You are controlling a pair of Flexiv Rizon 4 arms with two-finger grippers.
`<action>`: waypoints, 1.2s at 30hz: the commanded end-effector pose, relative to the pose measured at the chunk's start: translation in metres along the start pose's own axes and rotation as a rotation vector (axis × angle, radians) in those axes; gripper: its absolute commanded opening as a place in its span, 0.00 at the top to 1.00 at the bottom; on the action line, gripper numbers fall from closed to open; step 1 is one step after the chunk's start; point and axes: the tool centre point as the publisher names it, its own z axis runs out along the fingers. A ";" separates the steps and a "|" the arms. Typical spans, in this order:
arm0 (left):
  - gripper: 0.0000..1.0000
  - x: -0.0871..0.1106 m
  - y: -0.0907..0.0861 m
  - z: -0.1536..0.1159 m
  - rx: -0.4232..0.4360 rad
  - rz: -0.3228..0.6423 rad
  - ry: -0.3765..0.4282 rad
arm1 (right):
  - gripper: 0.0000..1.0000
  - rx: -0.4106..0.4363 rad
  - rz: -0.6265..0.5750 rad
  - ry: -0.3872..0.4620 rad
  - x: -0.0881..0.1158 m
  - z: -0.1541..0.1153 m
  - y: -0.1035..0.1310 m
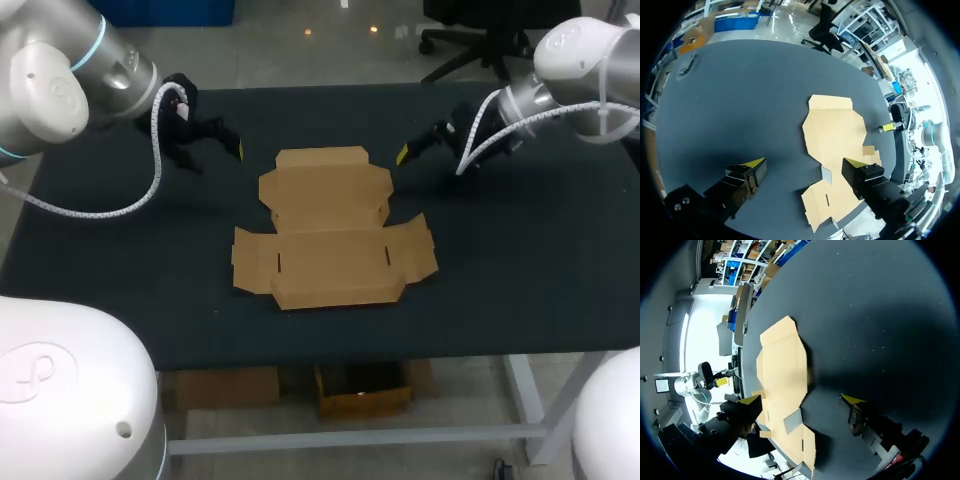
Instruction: Assemble the packaging by folding the flat box into shape, placing the metal phone stand inside, and closing the box properly
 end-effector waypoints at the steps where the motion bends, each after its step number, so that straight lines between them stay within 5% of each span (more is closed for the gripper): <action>1: 0.00 -0.001 -0.009 -0.001 -0.026 0.001 -0.001 | 0.00 0.010 -0.001 0.007 -0.002 -0.001 0.003; 16: 0.00 -0.002 -0.011 0.003 -0.029 -0.003 0.014 | 0.00 0.028 -0.072 0.029 -0.003 0.026 0.025; 17: 0.00 -0.002 -0.011 0.003 -0.029 -0.004 0.015 | 0.02 0.029 -0.074 0.036 -0.003 0.028 0.027; 19: 0.00 -0.002 -0.012 0.003 -0.030 -0.005 0.016 | 0.22 0.030 -0.074 0.039 -0.001 0.030 0.029; 22: 0.00 -0.003 -0.013 0.004 -0.028 -0.005 0.019 | 0.33 0.032 -0.070 0.041 0.000 0.033 0.030; 24: 0.00 -0.003 -0.013 0.005 -0.027 -0.007 0.019 | 0.51 0.032 -0.065 0.044 0.000 0.034 0.031; 36: 0.00 -0.004 -0.015 0.008 -0.030 -0.006 0.030 | 0.57 0.048 -0.031 0.046 -0.001 0.045 0.033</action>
